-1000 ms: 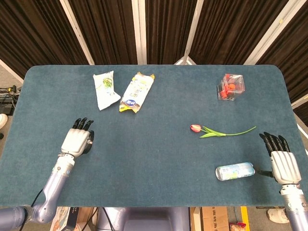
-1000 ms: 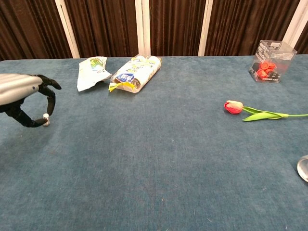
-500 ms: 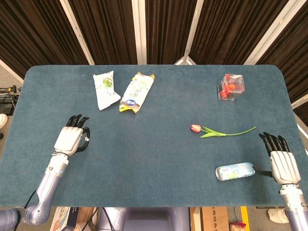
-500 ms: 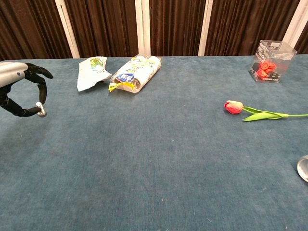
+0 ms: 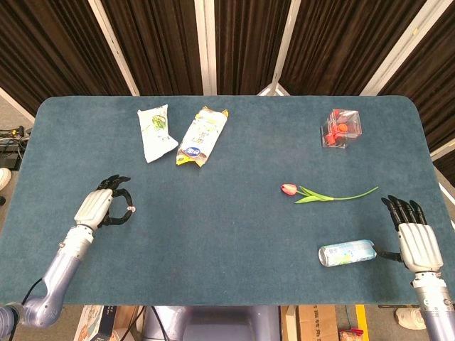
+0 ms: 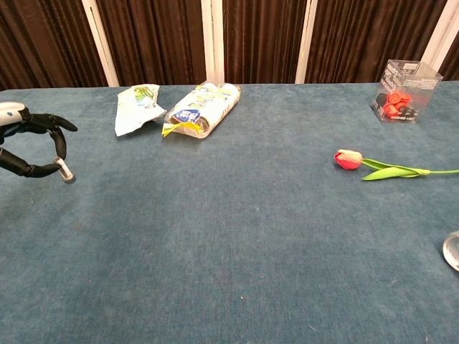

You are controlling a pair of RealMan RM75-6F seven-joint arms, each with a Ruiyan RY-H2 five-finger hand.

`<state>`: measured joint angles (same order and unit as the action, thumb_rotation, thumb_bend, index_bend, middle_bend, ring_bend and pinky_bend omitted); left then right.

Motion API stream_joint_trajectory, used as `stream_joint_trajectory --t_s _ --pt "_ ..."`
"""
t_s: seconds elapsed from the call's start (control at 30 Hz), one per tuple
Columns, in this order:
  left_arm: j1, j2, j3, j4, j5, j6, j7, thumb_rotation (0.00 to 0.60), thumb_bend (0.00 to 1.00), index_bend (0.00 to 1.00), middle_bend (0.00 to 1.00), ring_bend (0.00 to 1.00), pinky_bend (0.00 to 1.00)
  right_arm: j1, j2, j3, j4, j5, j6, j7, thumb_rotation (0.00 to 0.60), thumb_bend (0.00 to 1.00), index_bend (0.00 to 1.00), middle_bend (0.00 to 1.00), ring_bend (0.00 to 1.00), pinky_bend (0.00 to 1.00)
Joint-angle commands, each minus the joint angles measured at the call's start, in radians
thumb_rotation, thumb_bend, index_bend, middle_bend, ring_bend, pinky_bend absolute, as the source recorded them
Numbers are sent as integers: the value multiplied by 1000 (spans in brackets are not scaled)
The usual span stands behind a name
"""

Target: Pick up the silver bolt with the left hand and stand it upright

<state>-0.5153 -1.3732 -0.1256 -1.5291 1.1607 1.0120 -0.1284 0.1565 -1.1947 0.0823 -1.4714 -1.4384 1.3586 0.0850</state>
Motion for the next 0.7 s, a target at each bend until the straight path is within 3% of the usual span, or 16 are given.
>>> stream_joint_trajectory --t_s 0.03,0.33,0.7 --pt "-5 13 -12 25 -22 -60 -62 600 525 568 117 0 0 1 -1 0 0 1 -1 -2 600 104 122 97 96 31" --pt "-10 3 -18 56 -23 -92 -93 600 525 568 115 0 0 1 -1 1 1 5 -3 -2 600 104 144 97 95 31" --pt "-8 -16 -11 68 -61 -91 -15 600 524 569 112 0 0 0 3 0 0 0 1 6 600 104 144 97 95 33"
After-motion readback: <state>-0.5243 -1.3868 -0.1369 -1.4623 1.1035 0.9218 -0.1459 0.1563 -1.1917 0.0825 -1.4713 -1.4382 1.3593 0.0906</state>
